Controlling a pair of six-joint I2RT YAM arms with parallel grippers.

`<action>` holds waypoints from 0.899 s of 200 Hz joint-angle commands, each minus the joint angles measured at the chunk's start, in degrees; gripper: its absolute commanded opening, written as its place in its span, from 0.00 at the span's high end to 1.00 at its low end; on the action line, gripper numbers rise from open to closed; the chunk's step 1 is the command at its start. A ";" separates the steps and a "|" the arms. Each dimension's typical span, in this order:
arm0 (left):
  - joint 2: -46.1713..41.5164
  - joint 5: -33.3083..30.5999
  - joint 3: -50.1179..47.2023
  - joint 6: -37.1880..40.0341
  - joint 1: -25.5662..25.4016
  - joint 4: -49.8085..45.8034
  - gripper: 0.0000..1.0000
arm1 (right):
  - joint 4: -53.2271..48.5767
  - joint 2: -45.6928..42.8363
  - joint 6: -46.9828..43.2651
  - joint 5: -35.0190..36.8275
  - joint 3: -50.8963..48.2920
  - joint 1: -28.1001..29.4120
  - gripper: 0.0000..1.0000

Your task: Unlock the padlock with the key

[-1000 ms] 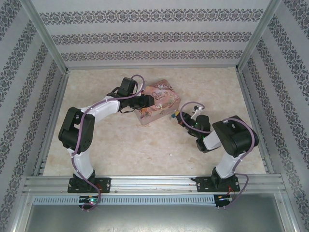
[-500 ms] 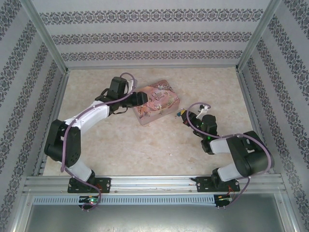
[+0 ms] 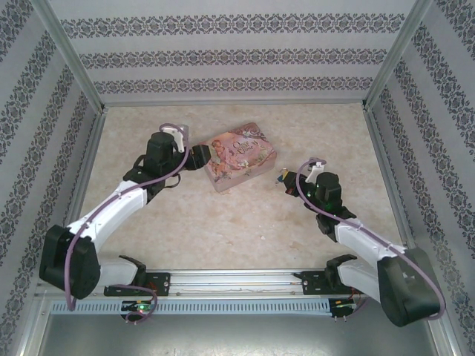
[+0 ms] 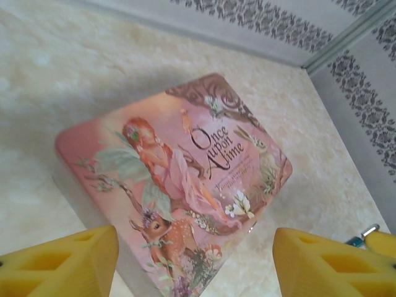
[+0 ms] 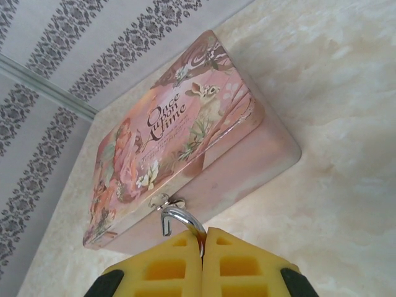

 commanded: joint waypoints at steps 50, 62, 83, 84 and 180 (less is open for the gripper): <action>-7.91 -11.05 -10.44 2.50 1.41 11.63 0.19 | -27.81 -7.30 -9.72 -3.10 7.56 1.31 1.00; -9.34 -12.13 -11.89 2.55 2.00 12.51 0.16 | -32.11 -7.60 -11.03 -3.21 9.22 1.88 1.00; -11.54 -12.89 -13.62 2.83 2.93 12.30 0.13 | -40.62 -6.95 -14.25 -2.95 13.36 3.32 1.00; -11.69 -12.90 -13.68 2.88 2.93 12.28 0.13 | -41.05 -6.88 -14.39 -2.92 13.56 3.39 1.00; -20.63 -19.27 -21.60 2.61 4.52 12.45 0.00 | -63.64 4.71 -17.48 1.46 25.96 10.95 1.00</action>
